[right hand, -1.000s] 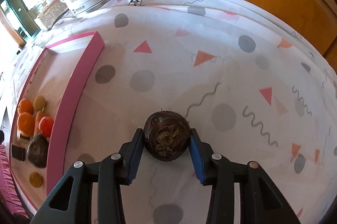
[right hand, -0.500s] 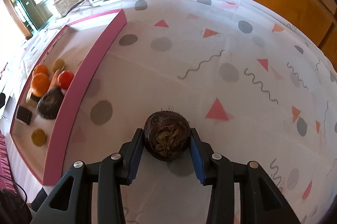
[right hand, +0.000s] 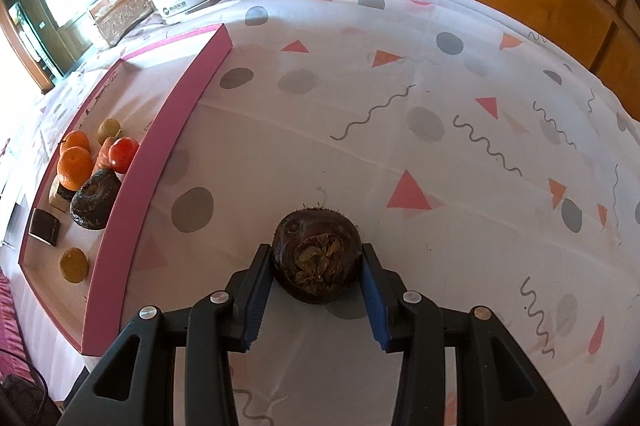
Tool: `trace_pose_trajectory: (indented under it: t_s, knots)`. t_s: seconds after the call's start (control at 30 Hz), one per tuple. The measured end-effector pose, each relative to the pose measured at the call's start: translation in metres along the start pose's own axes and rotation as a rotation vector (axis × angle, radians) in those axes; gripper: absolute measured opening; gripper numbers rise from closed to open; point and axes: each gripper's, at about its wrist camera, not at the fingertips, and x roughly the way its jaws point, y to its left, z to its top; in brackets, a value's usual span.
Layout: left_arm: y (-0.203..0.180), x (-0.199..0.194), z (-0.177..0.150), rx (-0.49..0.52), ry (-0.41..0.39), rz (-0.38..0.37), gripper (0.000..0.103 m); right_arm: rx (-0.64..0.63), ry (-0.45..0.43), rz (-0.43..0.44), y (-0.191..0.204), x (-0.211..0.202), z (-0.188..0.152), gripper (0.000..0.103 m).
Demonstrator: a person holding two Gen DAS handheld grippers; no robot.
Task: Organize fruits
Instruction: 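Carry the dark root into the pink tray and open the right gripper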
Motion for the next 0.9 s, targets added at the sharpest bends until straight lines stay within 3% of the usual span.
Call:
trace_pose_trajectory:
  t_s: [0.17,0.3,0.67,0.8,0.9]
  knots:
    - [-0.01,-0.005,-0.006,0.015,0.016,0.0,0.103,0.018,-0.035,-0.009,0.0,-0.002,-0.005,0.043]
    - [-0.018,-0.014,-0.006,0.067,-0.027,0.041,0.103,0.04,-0.06,-0.013,0.001,-0.007,-0.011,0.043]
    - [-0.03,-0.029,0.003,0.187,-0.179,0.046,0.103,0.056,-0.083,0.033,0.01,-0.025,-0.03,0.043]
    - [-0.025,-0.014,0.005,0.161,-0.055,0.06,0.103,0.058,-0.116,0.062,0.018,-0.037,-0.033,0.043]
    - [-0.015,-0.008,0.004,0.117,-0.044,0.083,0.103,0.036,-0.142,0.089,0.028,-0.048,-0.033,0.042]
